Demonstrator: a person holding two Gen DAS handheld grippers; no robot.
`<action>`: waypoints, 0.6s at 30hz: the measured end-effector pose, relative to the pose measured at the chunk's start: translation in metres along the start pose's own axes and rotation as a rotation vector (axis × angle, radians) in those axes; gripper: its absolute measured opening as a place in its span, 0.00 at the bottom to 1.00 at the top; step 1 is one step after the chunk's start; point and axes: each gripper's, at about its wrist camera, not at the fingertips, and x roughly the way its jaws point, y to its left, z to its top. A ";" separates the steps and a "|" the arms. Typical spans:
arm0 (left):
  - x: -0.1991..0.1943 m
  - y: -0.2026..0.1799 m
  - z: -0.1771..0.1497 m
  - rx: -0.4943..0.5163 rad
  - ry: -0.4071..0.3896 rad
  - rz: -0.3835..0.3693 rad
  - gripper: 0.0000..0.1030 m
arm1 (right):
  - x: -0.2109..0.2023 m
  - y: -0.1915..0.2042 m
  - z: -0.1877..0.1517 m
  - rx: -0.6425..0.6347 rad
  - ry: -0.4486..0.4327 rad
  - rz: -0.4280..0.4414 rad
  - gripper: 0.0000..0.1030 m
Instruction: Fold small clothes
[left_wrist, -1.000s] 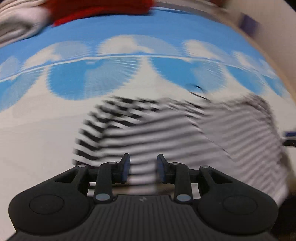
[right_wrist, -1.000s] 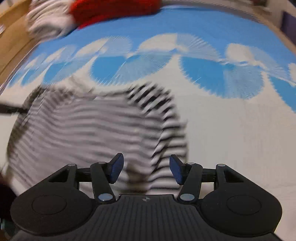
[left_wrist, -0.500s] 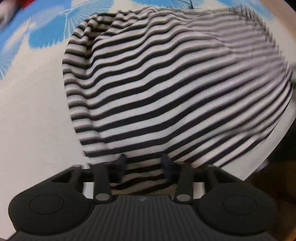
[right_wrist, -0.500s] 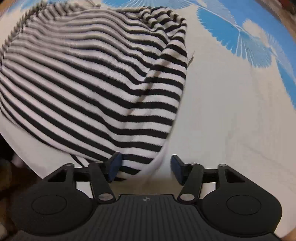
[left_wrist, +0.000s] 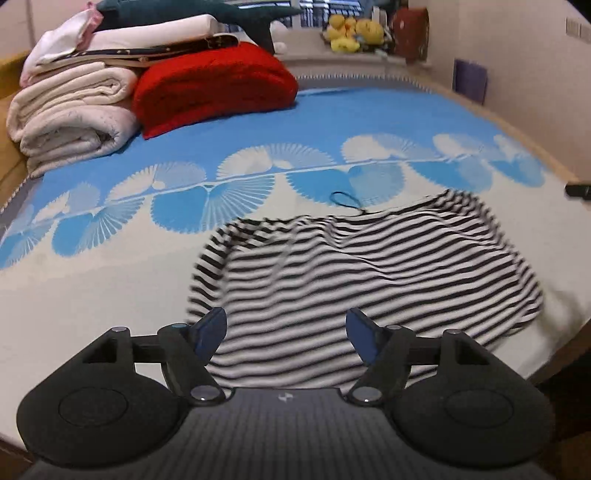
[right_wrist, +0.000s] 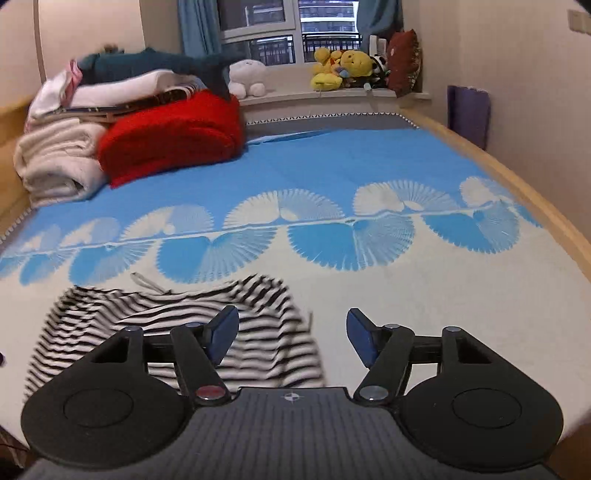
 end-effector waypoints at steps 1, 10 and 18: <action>-0.002 -0.006 -0.007 -0.016 -0.011 -0.001 0.74 | -0.009 0.001 -0.007 0.007 0.005 0.009 0.65; 0.002 -0.032 -0.045 -0.026 0.054 0.086 0.31 | -0.050 0.037 -0.053 -0.146 -0.029 0.003 0.66; 0.038 -0.008 -0.059 -0.143 0.119 0.078 0.28 | -0.011 0.037 -0.067 -0.153 0.002 -0.071 0.67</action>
